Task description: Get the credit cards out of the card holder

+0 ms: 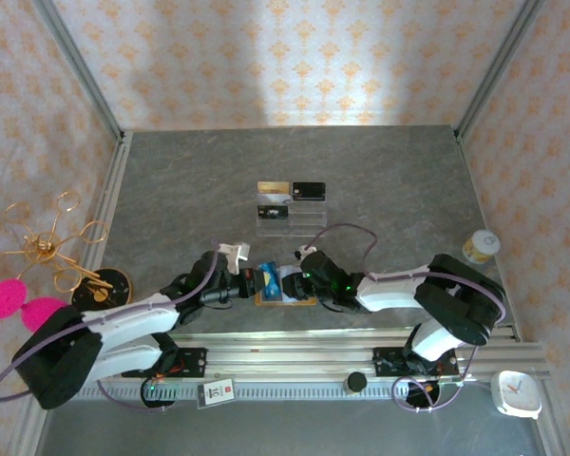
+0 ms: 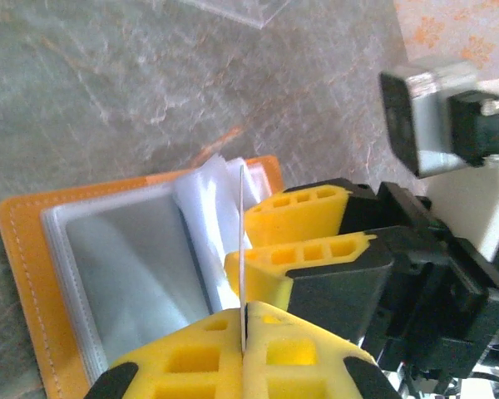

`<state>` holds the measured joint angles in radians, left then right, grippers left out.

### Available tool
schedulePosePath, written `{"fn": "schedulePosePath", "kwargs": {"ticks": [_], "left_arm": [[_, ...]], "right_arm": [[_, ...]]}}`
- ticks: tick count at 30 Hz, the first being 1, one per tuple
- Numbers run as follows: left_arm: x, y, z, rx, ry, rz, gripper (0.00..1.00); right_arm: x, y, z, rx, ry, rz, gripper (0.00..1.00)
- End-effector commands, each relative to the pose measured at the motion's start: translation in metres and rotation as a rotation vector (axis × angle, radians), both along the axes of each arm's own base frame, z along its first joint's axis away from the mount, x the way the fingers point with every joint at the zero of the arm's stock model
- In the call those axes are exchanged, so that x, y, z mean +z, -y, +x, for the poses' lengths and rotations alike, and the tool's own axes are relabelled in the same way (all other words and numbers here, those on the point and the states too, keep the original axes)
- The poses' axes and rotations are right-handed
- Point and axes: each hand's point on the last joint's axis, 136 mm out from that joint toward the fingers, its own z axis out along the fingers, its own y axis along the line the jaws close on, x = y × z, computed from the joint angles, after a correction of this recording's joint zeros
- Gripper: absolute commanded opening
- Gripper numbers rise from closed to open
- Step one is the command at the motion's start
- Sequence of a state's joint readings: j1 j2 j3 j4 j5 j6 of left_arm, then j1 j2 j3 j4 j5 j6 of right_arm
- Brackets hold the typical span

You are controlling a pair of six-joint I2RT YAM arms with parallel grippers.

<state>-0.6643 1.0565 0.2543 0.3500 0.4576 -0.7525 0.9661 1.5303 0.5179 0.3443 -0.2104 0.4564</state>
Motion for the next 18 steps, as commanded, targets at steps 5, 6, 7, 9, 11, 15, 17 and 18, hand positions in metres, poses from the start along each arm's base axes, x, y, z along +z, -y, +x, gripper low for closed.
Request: {"fn": "schedulePosePath", "kwargs": {"ticks": [5, 6, 7, 9, 11, 15, 17, 18], "left_arm": [[0.046, -0.011, 0.010, 0.028, 0.163, -0.001, 0.00], [0.055, -0.008, 0.009, 0.018, 0.185, -0.030, 0.00], [0.061, -0.007, 0.009, 0.012, 0.203, -0.044, 0.00], [0.074, -0.004, 0.008, -0.012, 0.239, -0.063, 0.00], [0.093, 0.004, 0.002, -0.067, 0.285, -0.129, 0.00], [0.125, 0.019, -0.016, -0.185, 0.350, -0.287, 0.00], [0.132, 0.025, -0.024, -0.243, 0.362, -0.329, 0.00], [0.137, 0.028, -0.029, -0.274, 0.367, -0.353, 0.00]], "right_arm": [[0.053, 0.004, 0.004, 0.054, 0.156, 0.060, 0.58], [0.068, 0.003, 0.006, 0.059, 0.191, 0.083, 0.60], [0.079, 0.004, 0.007, 0.061, 0.217, 0.096, 0.62], [0.102, 0.004, 0.005, 0.084, 0.261, 0.145, 0.64], [0.120, 0.000, -0.004, 0.141, 0.280, 0.212, 0.65], [0.136, -0.009, -0.027, 0.289, 0.266, 0.301, 0.65], [0.144, -0.012, -0.036, 0.340, 0.266, 0.341, 0.64], [0.147, -0.012, -0.039, 0.350, 0.268, 0.352, 0.63]]}}
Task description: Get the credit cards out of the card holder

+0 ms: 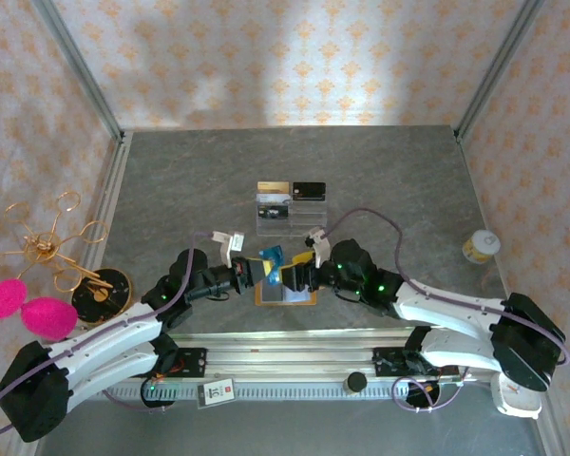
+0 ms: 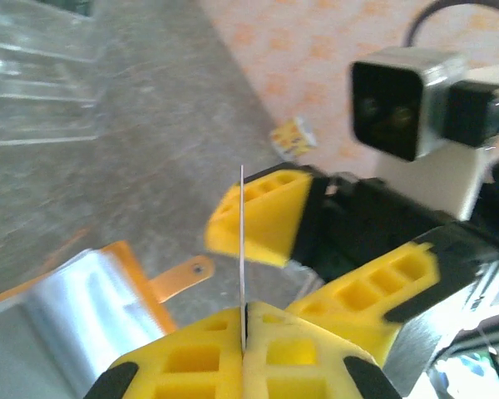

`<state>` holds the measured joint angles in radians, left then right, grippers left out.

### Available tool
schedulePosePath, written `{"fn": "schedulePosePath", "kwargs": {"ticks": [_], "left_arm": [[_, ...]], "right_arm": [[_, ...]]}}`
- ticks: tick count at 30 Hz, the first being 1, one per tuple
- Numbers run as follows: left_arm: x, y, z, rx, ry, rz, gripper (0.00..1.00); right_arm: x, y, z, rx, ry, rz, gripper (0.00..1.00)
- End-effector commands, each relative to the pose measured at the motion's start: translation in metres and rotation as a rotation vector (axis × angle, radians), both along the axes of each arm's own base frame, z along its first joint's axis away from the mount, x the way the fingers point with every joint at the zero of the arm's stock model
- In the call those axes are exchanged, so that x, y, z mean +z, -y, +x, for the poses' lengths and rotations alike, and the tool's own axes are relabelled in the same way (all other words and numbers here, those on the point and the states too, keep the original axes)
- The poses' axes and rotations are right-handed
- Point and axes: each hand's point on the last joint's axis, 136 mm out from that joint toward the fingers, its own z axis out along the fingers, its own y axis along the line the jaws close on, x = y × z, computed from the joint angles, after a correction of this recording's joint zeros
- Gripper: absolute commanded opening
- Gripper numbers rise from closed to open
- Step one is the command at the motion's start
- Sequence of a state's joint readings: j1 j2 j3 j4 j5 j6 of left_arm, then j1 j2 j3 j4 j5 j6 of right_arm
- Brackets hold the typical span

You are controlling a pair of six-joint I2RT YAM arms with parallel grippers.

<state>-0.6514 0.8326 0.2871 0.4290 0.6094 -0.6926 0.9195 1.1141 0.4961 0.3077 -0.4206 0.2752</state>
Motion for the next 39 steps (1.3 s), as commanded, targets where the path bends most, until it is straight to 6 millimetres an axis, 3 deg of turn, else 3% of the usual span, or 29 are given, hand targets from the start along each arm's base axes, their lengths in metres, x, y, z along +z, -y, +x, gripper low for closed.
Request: {"fn": "schedulePosePath", "kwargs": {"ticks": [1, 8, 16, 21, 23, 26, 32, 39], "left_arm": [[0.039, 0.013, -0.019, -0.149, 0.095, -0.135, 0.00], [0.039, 0.015, -0.024, -0.183, 0.087, -0.151, 0.00], [0.047, 0.018, -0.033, -0.235, 0.095, -0.204, 0.00], [0.047, 0.018, -0.032, -0.228, 0.090, -0.206, 0.00], [0.048, 0.016, -0.028, -0.201, 0.082, -0.216, 0.15], [0.059, 0.009, -0.026, -0.153, 0.109, -0.274, 0.36], [0.081, -0.012, -0.029, -0.069, 0.215, -0.399, 0.42], [0.103, -0.017, -0.028, -0.048, 0.304, -0.456, 0.43]], "right_arm": [[0.019, -0.006, -0.020, 0.131, 0.029, 0.063, 0.63], [0.041, -0.008, -0.035, 0.209, 0.047, 0.126, 0.49], [0.047, -0.004, -0.039, 0.229, 0.060, 0.127, 0.30], [0.053, -0.004, -0.042, 0.243, 0.062, 0.151, 0.08], [0.057, -0.004, -0.040, 0.230, 0.062, 0.170, 0.00], [0.065, 0.001, -0.032, 0.164, 0.083, 0.207, 0.00], [0.098, 0.011, -0.023, 0.064, 0.117, 0.351, 0.00], [0.114, 0.004, -0.023, 0.084, 0.100, 0.420, 0.00]]}}
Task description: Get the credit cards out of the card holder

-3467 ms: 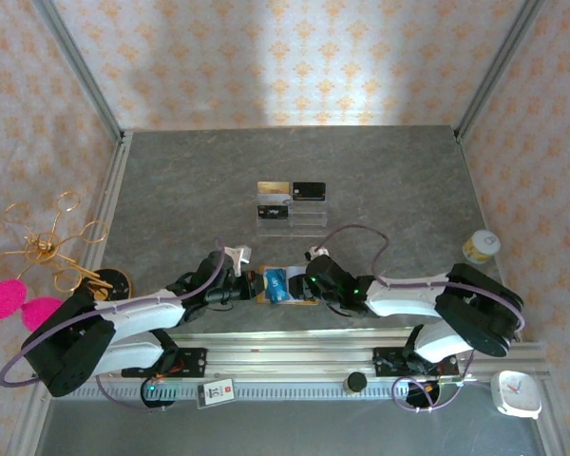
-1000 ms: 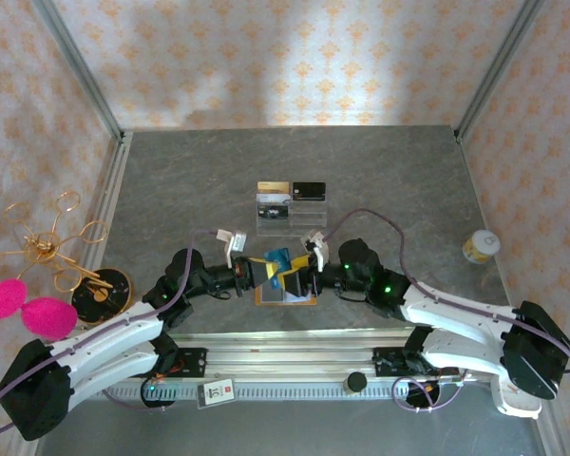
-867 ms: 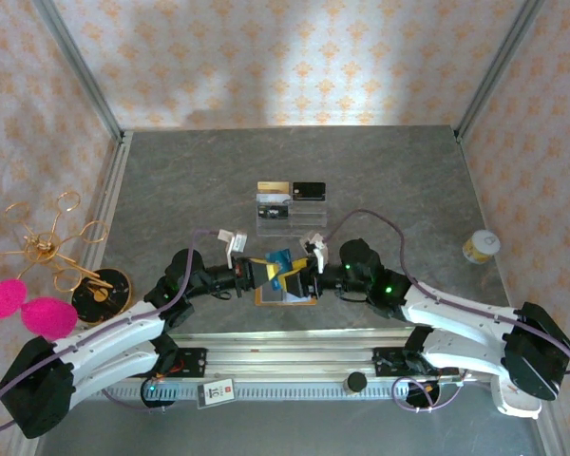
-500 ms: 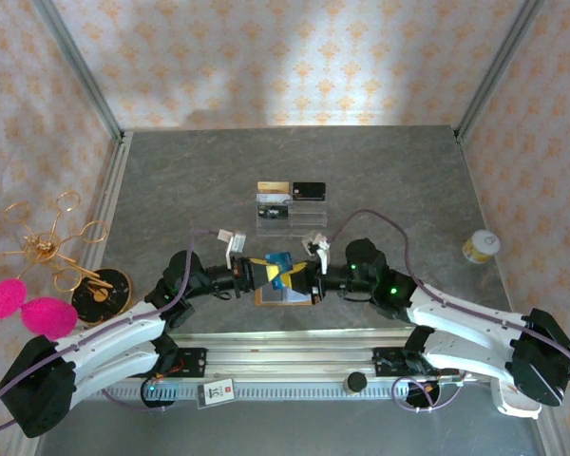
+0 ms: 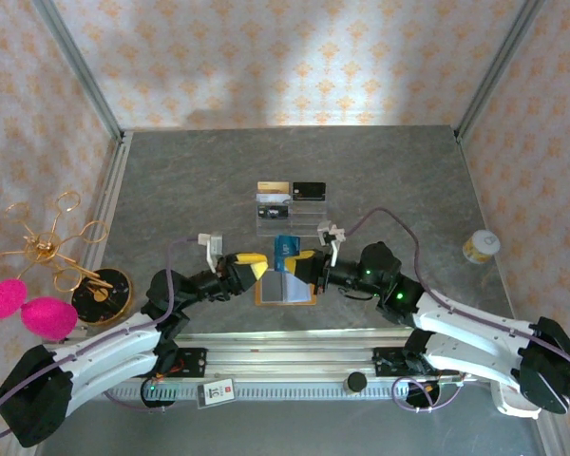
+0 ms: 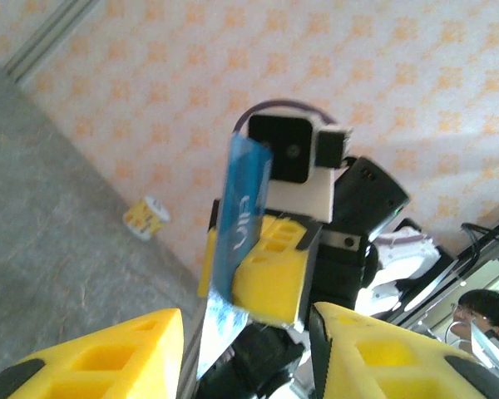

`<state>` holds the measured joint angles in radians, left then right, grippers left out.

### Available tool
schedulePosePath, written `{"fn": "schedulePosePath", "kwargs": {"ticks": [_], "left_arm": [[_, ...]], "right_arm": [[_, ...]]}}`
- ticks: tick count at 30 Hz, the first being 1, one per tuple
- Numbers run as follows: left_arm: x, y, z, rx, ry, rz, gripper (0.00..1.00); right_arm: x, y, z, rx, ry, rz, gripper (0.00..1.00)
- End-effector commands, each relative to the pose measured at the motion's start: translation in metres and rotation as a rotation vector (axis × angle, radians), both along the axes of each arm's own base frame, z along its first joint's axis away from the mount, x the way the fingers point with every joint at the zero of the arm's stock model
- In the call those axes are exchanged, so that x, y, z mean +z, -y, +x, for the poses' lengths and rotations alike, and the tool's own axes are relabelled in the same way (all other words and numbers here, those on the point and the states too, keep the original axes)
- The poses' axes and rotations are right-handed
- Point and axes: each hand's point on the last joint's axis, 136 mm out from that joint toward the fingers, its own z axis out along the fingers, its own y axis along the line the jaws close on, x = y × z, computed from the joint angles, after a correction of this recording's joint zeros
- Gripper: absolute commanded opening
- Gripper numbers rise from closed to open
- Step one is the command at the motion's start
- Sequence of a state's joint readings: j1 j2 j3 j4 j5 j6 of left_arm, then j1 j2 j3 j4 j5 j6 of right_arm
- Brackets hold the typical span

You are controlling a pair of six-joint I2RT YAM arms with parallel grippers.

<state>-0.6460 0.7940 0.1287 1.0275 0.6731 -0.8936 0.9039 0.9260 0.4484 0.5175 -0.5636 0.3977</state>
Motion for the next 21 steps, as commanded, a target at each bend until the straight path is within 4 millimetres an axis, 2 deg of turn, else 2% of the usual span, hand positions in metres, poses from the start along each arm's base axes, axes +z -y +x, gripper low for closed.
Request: {"fn": "schedulePosePath", "kwargs": {"ticks": [1, 8, 13, 17, 21], "left_arm": [[0.031, -0.006, 0.000, 0.030, 0.097, -0.082, 0.43], [0.027, 0.001, 0.005, 0.014, 0.081, -0.072, 0.45], [0.032, 0.004, 0.004, -0.010, 0.088, -0.100, 0.44], [0.038, 0.009, 0.000, -0.044, 0.098, -0.122, 0.36], [0.040, 0.016, -0.003, -0.080, 0.097, -0.126, 0.24]], "right_arm": [[0.026, -0.001, 0.003, -0.007, 0.017, 0.092, 0.00], [0.038, -0.004, 0.000, 0.019, 0.015, 0.144, 0.00], [0.040, -0.007, -0.001, 0.033, 0.009, 0.151, 0.00], [0.035, -0.008, 0.003, 0.021, -0.005, 0.143, 0.00], [0.031, -0.007, 0.006, -0.001, -0.018, 0.139, 0.00]]}}
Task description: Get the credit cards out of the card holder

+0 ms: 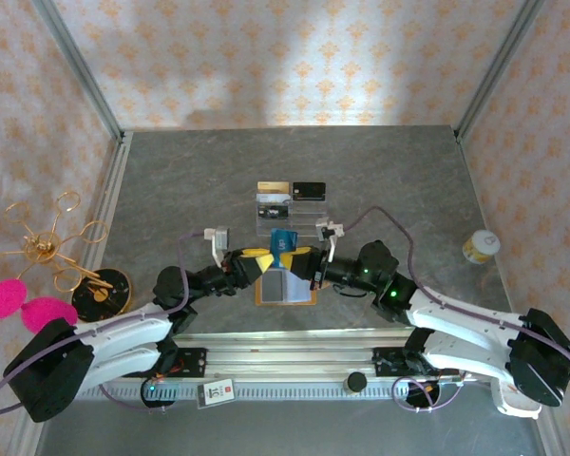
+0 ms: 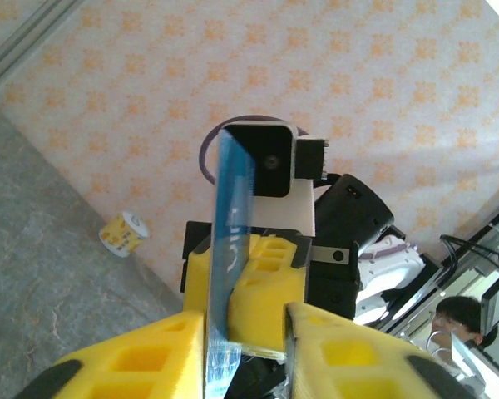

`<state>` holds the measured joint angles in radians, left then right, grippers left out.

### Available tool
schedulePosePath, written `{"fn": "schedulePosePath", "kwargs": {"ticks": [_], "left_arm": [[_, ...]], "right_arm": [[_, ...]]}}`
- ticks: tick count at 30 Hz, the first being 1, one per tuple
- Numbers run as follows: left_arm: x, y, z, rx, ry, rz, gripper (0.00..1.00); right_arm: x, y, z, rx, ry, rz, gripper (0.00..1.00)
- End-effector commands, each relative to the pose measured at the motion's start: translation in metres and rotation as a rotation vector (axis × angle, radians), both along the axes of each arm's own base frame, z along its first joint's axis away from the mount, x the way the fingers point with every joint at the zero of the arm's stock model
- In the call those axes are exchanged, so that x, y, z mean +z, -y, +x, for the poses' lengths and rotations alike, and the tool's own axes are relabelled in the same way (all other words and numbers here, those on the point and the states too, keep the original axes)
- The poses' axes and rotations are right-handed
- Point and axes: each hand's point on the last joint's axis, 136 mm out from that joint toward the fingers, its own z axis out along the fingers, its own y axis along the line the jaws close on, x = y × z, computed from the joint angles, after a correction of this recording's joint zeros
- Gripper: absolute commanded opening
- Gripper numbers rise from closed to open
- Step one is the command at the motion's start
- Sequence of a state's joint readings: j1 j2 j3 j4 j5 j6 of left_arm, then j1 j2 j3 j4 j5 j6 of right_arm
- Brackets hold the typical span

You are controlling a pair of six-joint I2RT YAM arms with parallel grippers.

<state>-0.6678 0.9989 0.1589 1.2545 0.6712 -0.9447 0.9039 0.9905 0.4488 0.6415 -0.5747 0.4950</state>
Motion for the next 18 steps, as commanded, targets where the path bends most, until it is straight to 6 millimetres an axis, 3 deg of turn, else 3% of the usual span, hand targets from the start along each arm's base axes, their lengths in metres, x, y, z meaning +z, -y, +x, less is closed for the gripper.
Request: {"fn": "schedulePosePath", "kwargs": {"ticks": [1, 5, 9, 10, 11, 14, 15, 18], "left_arm": [[0.033, 0.003, -0.013, -0.050, 0.099, -0.076, 0.24], [0.028, 0.008, -0.014, -0.063, 0.088, -0.068, 0.22], [0.029, 0.008, -0.014, -0.054, 0.091, -0.072, 0.00], [0.028, 0.009, -0.012, -0.046, 0.088, -0.062, 0.00], [0.028, 0.010, -0.009, -0.037, 0.088, -0.047, 0.00], [0.027, 0.011, 0.002, 0.026, 0.095, 0.024, 0.00], [0.024, 0.012, 0.009, 0.062, 0.094, 0.072, 0.00], [0.021, 0.014, 0.031, 0.164, 0.104, 0.231, 0.00]], "right_arm": [[0.022, 0.002, 0.004, -0.027, 0.033, 0.066, 0.00], [0.022, 0.001, 0.008, -0.039, 0.024, 0.072, 0.00], [0.019, 0.000, 0.011, -0.048, 0.017, 0.065, 0.00], [0.018, 0.000, 0.012, -0.054, 0.016, 0.056, 0.02], [0.018, 0.001, 0.014, -0.069, 0.018, 0.042, 0.09], [0.017, 0.019, 0.028, -0.204, 0.033, -0.033, 0.46], [0.015, 0.032, 0.035, -0.282, 0.039, -0.073, 0.52], [0.011, 0.071, 0.048, -0.476, 0.057, -0.164, 0.56]]}}
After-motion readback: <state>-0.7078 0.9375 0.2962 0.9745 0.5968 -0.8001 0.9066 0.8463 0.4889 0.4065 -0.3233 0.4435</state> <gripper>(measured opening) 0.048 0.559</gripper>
